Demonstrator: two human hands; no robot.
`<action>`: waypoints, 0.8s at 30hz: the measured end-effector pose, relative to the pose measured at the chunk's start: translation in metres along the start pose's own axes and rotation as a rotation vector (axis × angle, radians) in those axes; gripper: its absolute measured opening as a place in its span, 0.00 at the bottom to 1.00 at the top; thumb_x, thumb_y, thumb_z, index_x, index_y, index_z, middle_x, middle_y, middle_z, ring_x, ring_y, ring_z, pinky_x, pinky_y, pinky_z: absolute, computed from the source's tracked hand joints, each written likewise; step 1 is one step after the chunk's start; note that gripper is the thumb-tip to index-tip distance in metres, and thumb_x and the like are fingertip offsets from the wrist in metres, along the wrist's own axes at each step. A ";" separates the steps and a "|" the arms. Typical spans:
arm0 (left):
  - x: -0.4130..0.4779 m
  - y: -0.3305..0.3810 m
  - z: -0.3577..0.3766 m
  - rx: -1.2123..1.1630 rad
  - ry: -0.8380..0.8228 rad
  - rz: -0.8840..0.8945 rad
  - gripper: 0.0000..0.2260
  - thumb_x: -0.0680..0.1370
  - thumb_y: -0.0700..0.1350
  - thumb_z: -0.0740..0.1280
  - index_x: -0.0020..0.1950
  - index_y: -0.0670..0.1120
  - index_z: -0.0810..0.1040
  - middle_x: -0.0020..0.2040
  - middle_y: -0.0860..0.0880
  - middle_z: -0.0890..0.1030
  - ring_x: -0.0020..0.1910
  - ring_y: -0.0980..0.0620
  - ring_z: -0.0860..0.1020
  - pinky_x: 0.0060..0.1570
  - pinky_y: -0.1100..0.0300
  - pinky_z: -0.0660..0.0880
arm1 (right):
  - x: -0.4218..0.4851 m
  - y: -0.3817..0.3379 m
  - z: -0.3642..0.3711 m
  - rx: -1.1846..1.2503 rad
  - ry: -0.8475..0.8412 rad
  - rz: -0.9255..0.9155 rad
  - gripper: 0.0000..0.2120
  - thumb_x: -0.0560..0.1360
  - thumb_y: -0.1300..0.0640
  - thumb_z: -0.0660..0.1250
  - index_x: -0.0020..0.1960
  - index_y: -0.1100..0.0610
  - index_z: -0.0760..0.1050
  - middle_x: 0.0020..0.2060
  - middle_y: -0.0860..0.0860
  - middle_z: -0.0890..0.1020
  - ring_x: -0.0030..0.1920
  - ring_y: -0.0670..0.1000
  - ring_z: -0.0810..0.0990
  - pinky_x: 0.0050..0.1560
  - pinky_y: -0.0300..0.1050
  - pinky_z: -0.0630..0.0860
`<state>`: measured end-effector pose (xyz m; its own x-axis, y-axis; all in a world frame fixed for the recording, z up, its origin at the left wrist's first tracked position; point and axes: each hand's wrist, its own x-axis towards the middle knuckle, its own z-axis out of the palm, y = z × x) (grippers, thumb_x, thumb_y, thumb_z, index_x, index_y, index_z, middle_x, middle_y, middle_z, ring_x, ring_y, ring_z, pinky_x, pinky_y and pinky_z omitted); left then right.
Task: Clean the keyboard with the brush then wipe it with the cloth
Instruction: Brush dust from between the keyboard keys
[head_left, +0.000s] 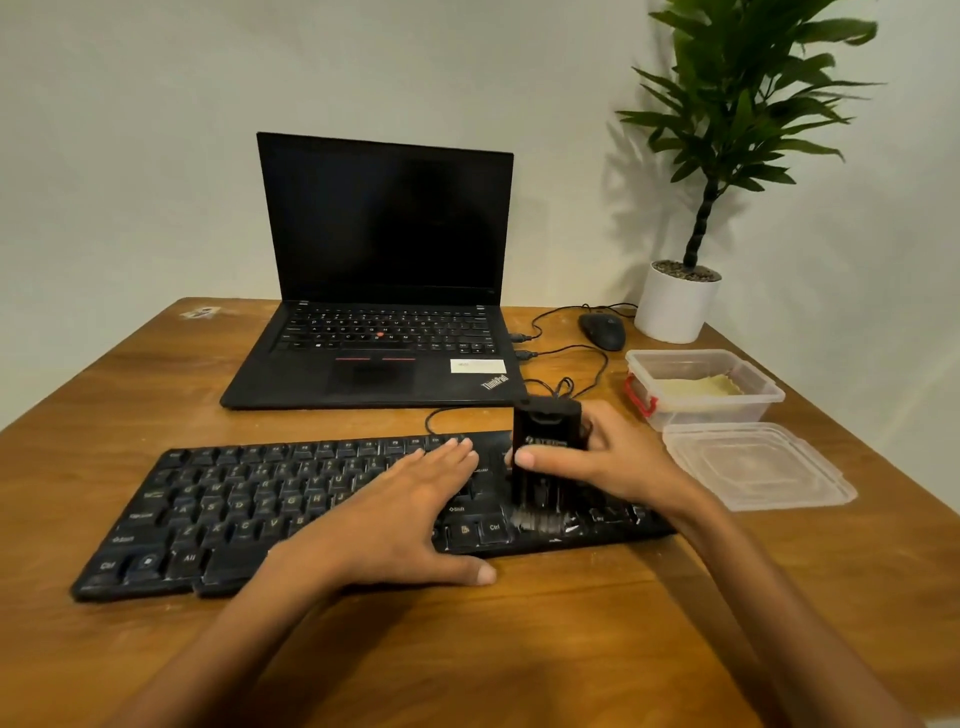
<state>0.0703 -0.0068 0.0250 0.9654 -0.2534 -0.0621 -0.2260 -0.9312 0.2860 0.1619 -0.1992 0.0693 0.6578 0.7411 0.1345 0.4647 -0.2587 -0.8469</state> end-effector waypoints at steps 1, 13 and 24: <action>0.000 -0.001 0.001 0.011 0.003 0.005 0.47 0.68 0.70 0.59 0.75 0.51 0.38 0.68 0.60 0.33 0.68 0.64 0.33 0.62 0.70 0.30 | 0.004 0.000 -0.001 -0.012 0.058 -0.015 0.10 0.69 0.55 0.71 0.48 0.52 0.75 0.39 0.43 0.82 0.40 0.35 0.79 0.39 0.31 0.73; 0.002 -0.005 0.000 -0.013 -0.015 0.020 0.46 0.69 0.69 0.60 0.75 0.51 0.38 0.68 0.61 0.33 0.67 0.65 0.33 0.63 0.69 0.32 | 0.000 0.006 -0.001 0.101 0.066 -0.088 0.11 0.66 0.51 0.75 0.45 0.49 0.76 0.40 0.46 0.84 0.45 0.48 0.82 0.44 0.38 0.78; 0.003 0.004 0.001 -0.027 0.009 0.048 0.46 0.68 0.69 0.60 0.74 0.51 0.37 0.69 0.60 0.34 0.68 0.65 0.34 0.63 0.71 0.31 | -0.010 0.007 0.002 0.085 -0.041 -0.134 0.14 0.68 0.56 0.72 0.53 0.55 0.77 0.49 0.51 0.83 0.51 0.49 0.81 0.51 0.41 0.77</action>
<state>0.0722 -0.0118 0.0248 0.9547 -0.2951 -0.0392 -0.2686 -0.9107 0.3138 0.1575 -0.2068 0.0604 0.5677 0.7907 0.2290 0.4935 -0.1042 -0.8635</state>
